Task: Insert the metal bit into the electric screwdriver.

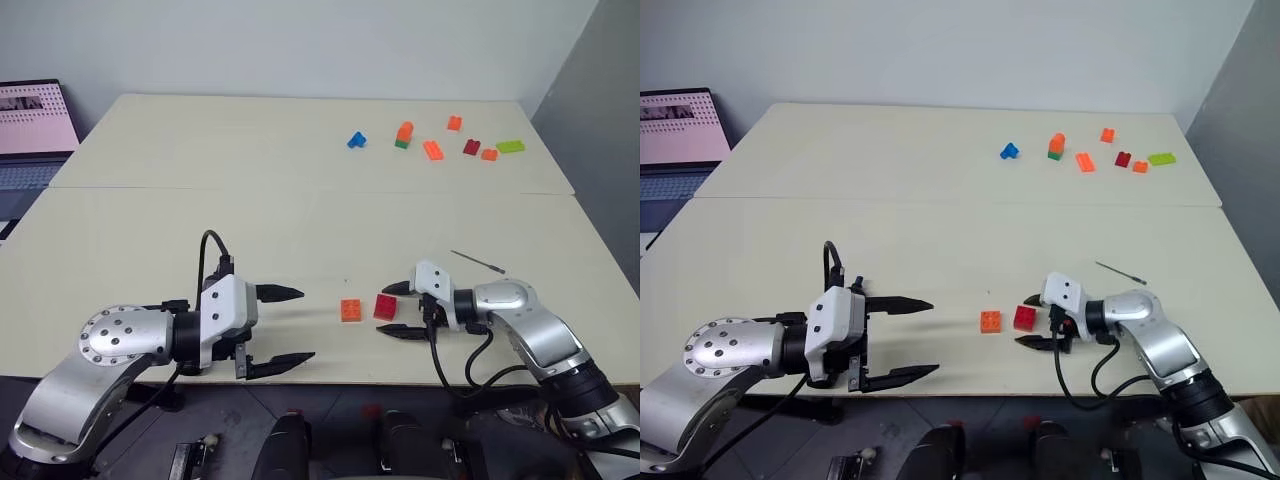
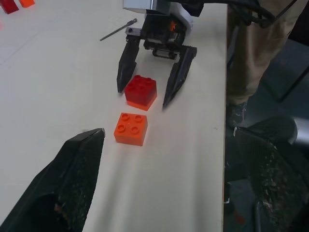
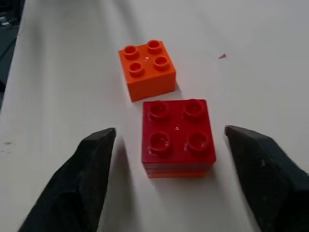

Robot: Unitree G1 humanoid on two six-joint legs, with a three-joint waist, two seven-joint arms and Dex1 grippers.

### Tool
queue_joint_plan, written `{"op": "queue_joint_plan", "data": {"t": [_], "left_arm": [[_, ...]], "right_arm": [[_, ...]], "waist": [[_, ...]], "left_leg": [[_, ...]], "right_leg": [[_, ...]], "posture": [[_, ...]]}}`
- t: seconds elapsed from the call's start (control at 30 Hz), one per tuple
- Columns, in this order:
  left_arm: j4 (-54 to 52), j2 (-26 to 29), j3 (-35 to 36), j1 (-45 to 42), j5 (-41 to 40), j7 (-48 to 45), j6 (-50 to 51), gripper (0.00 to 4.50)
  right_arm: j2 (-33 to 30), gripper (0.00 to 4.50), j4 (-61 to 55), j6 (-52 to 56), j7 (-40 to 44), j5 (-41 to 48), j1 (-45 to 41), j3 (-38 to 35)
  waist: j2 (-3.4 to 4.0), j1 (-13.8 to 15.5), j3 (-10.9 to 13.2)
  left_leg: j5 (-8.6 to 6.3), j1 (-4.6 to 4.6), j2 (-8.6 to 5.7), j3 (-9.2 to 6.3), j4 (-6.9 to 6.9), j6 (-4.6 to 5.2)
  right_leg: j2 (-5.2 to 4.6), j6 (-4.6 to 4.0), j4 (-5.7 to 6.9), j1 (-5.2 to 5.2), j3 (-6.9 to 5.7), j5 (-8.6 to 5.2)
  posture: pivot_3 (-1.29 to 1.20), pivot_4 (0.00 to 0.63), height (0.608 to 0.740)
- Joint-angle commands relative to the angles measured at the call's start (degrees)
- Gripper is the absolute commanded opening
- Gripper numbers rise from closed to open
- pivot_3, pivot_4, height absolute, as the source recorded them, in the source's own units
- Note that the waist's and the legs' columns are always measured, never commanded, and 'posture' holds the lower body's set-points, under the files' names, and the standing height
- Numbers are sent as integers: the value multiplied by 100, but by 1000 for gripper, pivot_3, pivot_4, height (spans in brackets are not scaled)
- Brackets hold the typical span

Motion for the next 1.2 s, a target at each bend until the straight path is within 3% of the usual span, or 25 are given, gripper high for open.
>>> {"op": "queue_joint_plan", "data": {"t": [0.03, 0.2, 0.33, 0.57, 0.67, 0.93, 1.2], "left_arm": [[100, -133, -61, 102, 38, -32, -281, 4500], [243, -368, -45, 64, -104, -130, -508, 4500], [338, -714, 0, -18, -295, -138, -758, 4500], [453, -1357, -631, -529, -32, 162, -895, 4500], [533, -1638, -817, -794, -85, 228, -935, 4500], [951, -1990, -1290, -1197, 153, 114, -1148, 4500], [1128, -1930, -1346, -1334, 312, 31, -1284, 4500]], "right_arm": [[26, 2714, 12, -344, -12, -150, -39, -30], [37, 1528, -106, -373, -59, -93, 37, -196], [-33, 1498, -296, -436, -244, -62, 180, -443], [29, 1498, -327, -149, -2101, 153, 844, -2679], [157, 1498, -155, -265, -2916, -2, 1094, -3311], [604, 1498, 876, -384, -4527, -341, 945, -3914], [706, 1498, 1971, -180, -5115, -179, 334, -4101]], "waist": [[0, -1, 0], [0, 1, 0], [1, 2, -1], [1, 60, -1], [2, 87, -3], [23, -21, -15], [24, -21, -15]], "left_leg": [[0, 1, 0, 1, 0, 0], [0, 0, 0, -2, 0, 0], [0, 0, 0, -1, 1, 0], [0, -2, -8, -4, 7, 0], [0, 0, -8, -5, 7, 1], [3, 12, -7, 8, 7, 5], [8, 43, -9, 71, 7, 14]], "right_leg": [[0, -1, 0, 0, 0, 0], [0, 0, 2, 0, -2, 0], [-1, 0, 1, 1, -1, 0], [-1, 0, 1, 8, 4, 8], [0, 0, 0, 11, 3, 8], [4, 4, 11, 12, 19, 8], [17, 16, 64, -8, 99, 1]], "posture": [[0, 150, 740], [0, 150, 740], [0, 150, 740], [0, 150, 740], [0, 150, 740], [0, 150, 740], [0, 150, 740]]}}
